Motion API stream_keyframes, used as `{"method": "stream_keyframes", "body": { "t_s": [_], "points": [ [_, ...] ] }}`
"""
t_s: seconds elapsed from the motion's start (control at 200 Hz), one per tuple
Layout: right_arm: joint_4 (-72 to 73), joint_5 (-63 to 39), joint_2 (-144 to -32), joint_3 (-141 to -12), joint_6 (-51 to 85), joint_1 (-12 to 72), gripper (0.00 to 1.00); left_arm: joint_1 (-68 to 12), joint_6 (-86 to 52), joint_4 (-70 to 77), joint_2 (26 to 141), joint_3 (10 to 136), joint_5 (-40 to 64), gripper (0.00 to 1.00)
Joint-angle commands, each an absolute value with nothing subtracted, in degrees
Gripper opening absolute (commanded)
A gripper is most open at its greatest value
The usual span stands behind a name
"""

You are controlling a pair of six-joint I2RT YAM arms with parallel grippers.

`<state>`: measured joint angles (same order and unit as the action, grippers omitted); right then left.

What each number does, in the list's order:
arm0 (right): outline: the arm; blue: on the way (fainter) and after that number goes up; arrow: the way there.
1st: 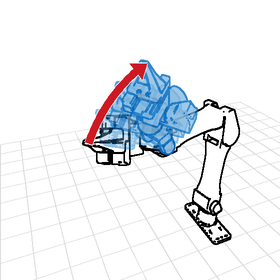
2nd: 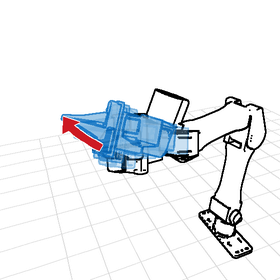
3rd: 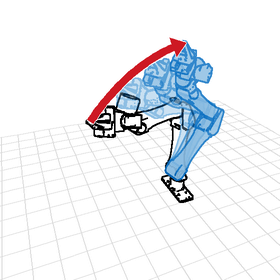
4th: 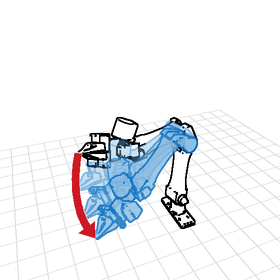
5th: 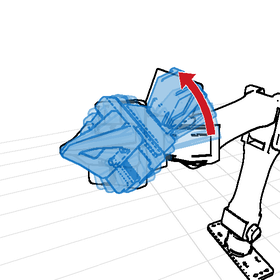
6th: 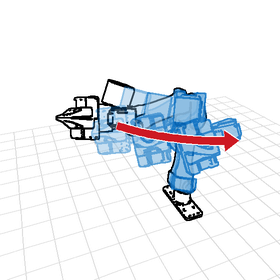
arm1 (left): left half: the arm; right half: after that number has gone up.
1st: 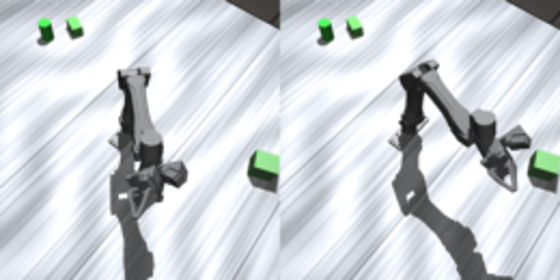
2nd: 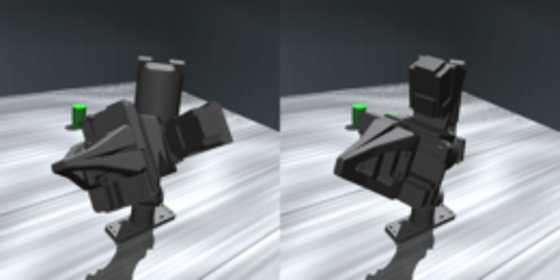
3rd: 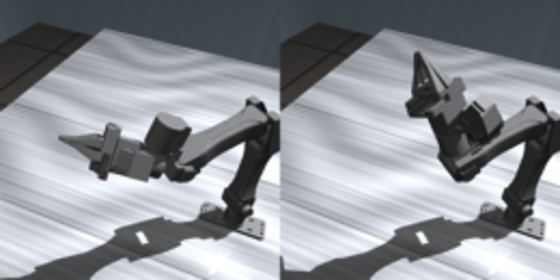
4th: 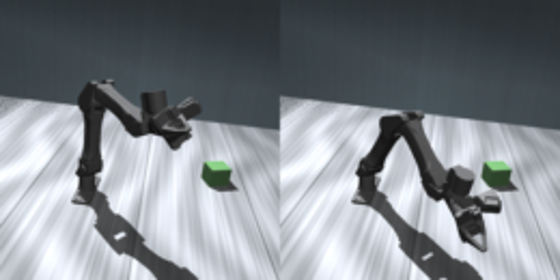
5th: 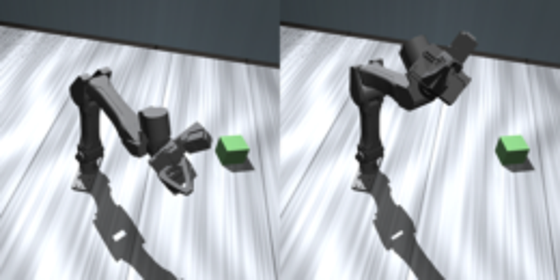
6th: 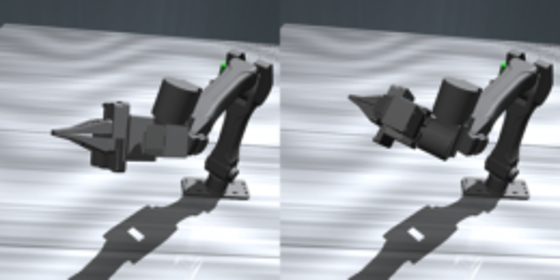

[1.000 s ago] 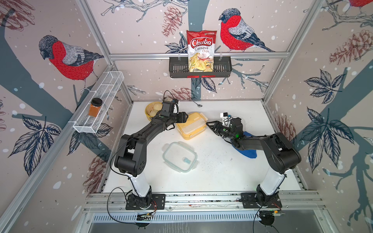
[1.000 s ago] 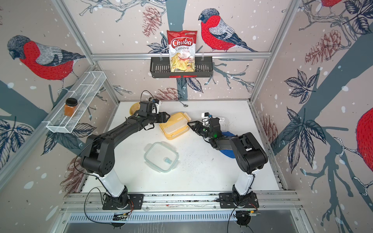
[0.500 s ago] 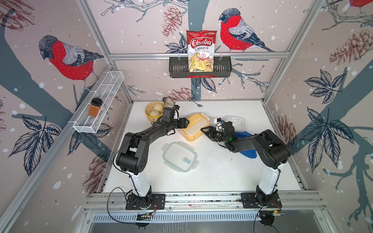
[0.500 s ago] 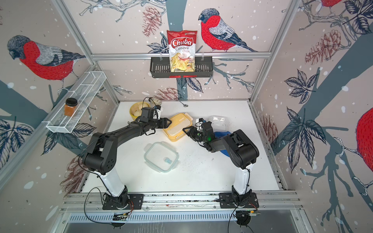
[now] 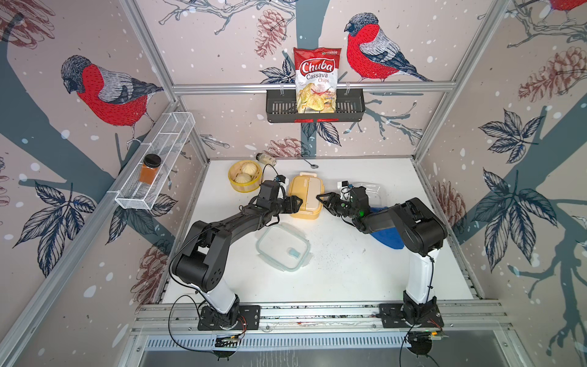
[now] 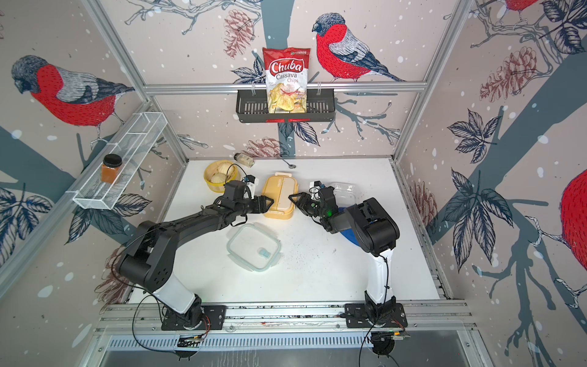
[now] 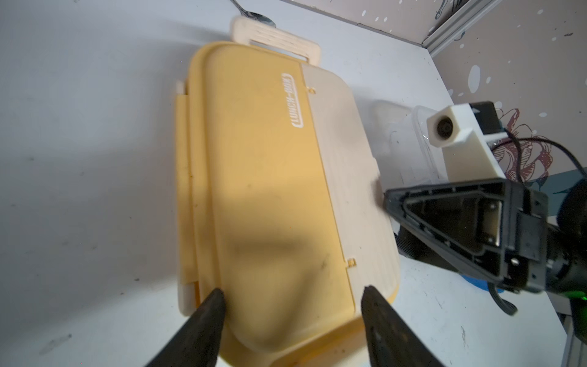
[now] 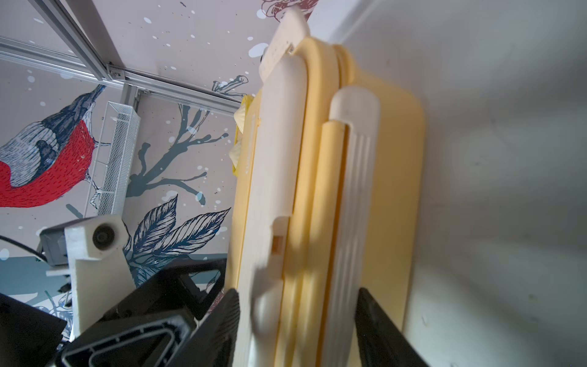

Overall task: Wipe the insides of the lunch boxes
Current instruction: Adjust the lunch box at the center of the board, then open the fastener of the lunch box.

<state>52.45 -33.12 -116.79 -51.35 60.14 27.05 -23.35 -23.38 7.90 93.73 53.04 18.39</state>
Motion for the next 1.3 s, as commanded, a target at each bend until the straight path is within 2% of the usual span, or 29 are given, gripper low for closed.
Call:
{"method": "stream_keyframes", "body": {
  "t_s": [0.0, 0.215, 0.415, 0.771, 0.971, 1.061, 1.201, 1.296],
  "points": [
    [55.65, -39.21, -118.05, -51.79, 60.62, 26.22, 0.56, -23.73, -22.83, 3.18, 92.19, 55.46, 17.54, 0.68],
    [56.58, -43.05, -119.73, -52.17, 60.76, 24.67, 0.55, -23.64, -18.01, -6.58, 96.19, 68.05, 11.94, 0.69],
    [59.09, -43.93, -121.68, -52.52, 62.23, 22.51, 0.55, -23.73, -16.24, -7.89, 103.24, 75.67, 13.71, 0.69],
    [61.44, -46.75, -125.05, -57.01, 64.63, 22.23, 0.54, -24.30, -15.60, -7.41, 110.88, 77.91, 14.42, 0.68],
    [61.08, -47.37, -126.39, -58.71, 64.89, 22.31, 0.46, -24.70, -15.28, -6.64, 111.97, 76.52, 14.08, 0.68],
    [61.11, -47.55, -126.61, -58.77, 64.97, 22.15, 0.38, -24.79, -15.12, -6.63, 112.58, 76.24, 14.06, 0.68],
    [60.32, -47.60, -126.26, -58.29, 64.39, 21.84, 0.19, -24.96, -14.89, -6.50, 113.26, 75.94, 13.93, 0.67],
    [57.70, -47.49, -125.22, -58.02, 62.63, 21.40, 0.14, -25.05, -14.76, -6.68, 113.55, 75.78, 13.84, 0.67]
  ]
}}
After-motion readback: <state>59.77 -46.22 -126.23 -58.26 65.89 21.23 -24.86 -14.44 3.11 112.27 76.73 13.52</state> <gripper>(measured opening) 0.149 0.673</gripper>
